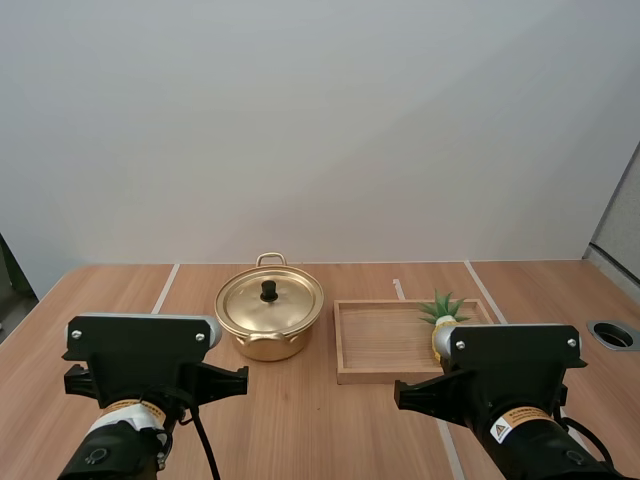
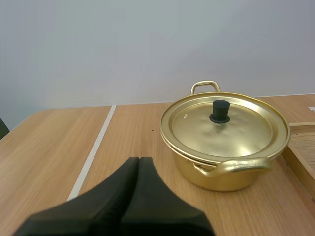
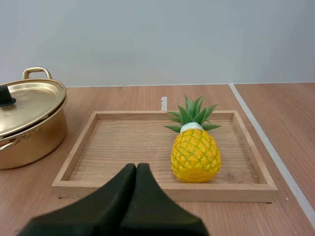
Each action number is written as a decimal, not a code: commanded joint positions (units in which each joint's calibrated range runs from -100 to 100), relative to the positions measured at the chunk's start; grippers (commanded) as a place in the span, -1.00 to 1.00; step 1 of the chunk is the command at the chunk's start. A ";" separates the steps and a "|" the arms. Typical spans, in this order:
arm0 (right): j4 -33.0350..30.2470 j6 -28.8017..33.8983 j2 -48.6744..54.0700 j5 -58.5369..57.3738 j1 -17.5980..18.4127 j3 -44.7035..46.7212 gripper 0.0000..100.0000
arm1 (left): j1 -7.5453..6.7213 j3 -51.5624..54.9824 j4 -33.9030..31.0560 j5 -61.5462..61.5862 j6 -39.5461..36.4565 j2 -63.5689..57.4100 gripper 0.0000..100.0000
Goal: Open the pot, put the pineapple inside, and close it
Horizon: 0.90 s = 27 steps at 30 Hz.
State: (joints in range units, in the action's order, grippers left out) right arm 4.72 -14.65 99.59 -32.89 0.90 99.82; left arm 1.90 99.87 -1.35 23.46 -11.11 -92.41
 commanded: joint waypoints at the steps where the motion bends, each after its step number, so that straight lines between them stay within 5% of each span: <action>1: -0.57 -0.35 0.41 1.10 0.12 0.18 -1.00 | 0.03 0.13 -0.26 -0.77 0.07 -0.38 -1.00; 27: -0.44 -0.26 0.41 1.49 0.12 0.18 -1.00 | 0.03 0.13 1.35 -6.14 0.07 -0.38 -1.00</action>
State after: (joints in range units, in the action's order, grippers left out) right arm 4.72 -14.65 99.59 -32.89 0.90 99.82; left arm 1.90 99.87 -1.09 21.44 -11.11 -92.41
